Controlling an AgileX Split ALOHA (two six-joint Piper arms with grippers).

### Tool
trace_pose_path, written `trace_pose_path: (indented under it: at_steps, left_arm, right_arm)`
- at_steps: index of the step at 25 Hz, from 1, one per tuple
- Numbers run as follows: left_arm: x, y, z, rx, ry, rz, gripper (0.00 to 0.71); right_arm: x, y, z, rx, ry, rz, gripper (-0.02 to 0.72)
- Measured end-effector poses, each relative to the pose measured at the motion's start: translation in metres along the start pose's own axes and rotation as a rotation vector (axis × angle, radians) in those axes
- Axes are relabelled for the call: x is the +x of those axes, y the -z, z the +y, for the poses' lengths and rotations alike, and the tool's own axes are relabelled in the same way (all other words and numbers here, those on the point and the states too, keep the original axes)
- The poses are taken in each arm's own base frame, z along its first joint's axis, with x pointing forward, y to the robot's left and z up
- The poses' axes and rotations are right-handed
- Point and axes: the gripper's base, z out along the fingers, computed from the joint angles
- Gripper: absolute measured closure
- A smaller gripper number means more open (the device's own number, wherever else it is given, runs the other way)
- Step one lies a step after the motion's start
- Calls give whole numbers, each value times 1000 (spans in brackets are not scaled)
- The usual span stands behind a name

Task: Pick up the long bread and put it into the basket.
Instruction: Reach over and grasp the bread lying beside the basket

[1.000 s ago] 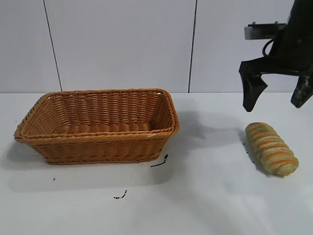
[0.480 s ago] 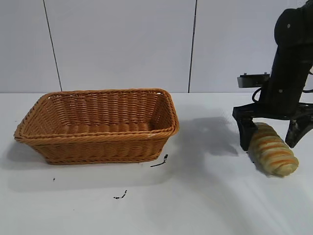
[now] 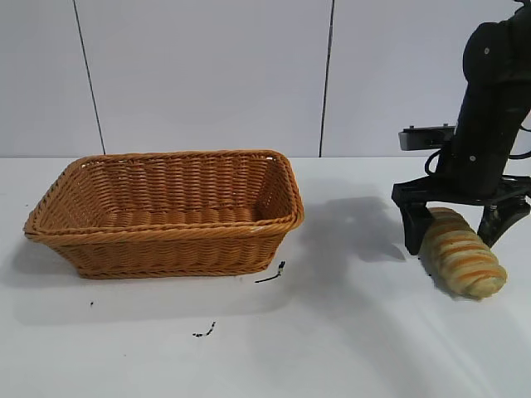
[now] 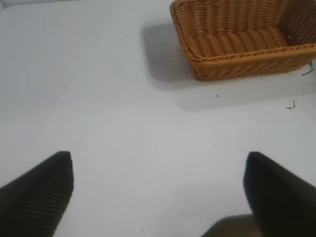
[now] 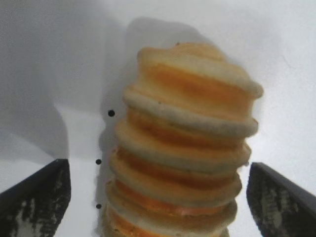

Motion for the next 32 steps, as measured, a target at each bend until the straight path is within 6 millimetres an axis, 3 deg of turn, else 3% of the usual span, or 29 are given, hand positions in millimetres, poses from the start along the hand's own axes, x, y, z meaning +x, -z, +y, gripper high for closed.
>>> trace_pose_path:
  at_steps: [11, 13, 17, 19, 22, 26, 32]
  left_arm:
    - [0, 0, 0, 0, 0, 0, 14]
    - [0, 0, 0, 0, 0, 0, 14]
    - [0, 0, 0, 0, 0, 0, 14]
    - [0, 0, 0, 0, 0, 0, 14]
    - [0, 0, 0, 0, 0, 0, 14]
    - [0, 0, 0, 0, 0, 0, 14]
    - [0, 0, 0, 0, 0, 0, 14]
  right_arm:
    - [0, 0, 0, -10, -2, 1, 88]
    - [1, 0, 0, -9, 1, 12, 193]
    - [2, 0, 0, -9, 1, 19, 500]
    - [2, 0, 0, -9, 1, 21, 559]
    - [-3, 8, 0, -4, 7, 37, 572]
    - [-18, 46, 0, -1, 15, -7, 589]
    - [-38, 146, 7, -4, 55, -171, 589]
